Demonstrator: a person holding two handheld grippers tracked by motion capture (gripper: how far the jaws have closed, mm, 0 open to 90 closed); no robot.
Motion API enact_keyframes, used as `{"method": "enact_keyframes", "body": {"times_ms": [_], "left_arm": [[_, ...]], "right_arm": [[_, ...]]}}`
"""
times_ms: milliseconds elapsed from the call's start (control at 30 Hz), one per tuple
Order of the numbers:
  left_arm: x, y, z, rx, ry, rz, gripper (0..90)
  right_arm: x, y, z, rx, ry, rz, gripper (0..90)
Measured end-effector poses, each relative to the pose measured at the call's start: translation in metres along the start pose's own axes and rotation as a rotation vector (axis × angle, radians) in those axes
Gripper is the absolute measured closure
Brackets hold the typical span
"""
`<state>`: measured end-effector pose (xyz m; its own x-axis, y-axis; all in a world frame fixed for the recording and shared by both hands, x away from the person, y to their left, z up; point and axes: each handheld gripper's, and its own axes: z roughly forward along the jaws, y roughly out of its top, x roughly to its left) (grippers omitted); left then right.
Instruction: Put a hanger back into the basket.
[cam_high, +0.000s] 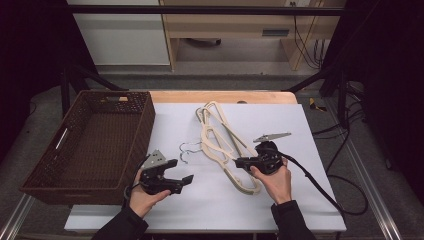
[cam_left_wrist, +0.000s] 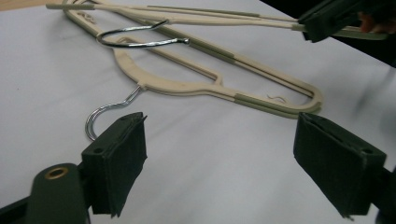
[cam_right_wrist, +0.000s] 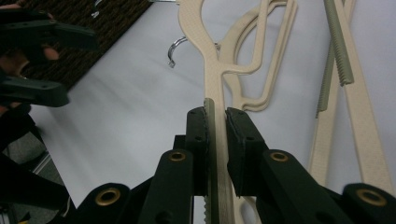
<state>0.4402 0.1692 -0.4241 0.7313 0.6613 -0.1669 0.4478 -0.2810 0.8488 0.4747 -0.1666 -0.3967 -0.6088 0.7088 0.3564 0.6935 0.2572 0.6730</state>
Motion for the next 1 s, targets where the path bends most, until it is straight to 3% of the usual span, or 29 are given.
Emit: {"method": "enact_keyframes", "body": {"times_ms": [200,233,433,800,833,1000], "left_arm": [[0.012,0.002,0.025,-0.009,-0.003,-0.07,23.7],[0.018,0.002,0.032,-0.024,-0.009,-0.097,24.8],[0.033,0.004,0.052,-0.045,0.012,-0.114,31.1],[0.043,0.011,0.061,-0.143,-0.025,-0.088,44.3],[0.043,0.014,0.06,-0.165,-0.039,-0.078,47.5],[0.044,0.017,0.063,-0.185,-0.073,-0.075,58.3]], "right_arm": [[0.001,0.0,0.0,0.005,0.001,0.005,79.6],[0.001,0.0,0.0,0.005,0.001,0.005,79.6],[0.001,-0.001,0.001,0.004,0.005,0.004,79.6],[0.001,-0.001,0.002,0.006,0.008,-0.001,79.5],[0.002,-0.001,0.002,0.012,0.01,0.007,79.5],[0.001,-0.002,0.003,0.008,0.022,-0.002,79.5]]}}
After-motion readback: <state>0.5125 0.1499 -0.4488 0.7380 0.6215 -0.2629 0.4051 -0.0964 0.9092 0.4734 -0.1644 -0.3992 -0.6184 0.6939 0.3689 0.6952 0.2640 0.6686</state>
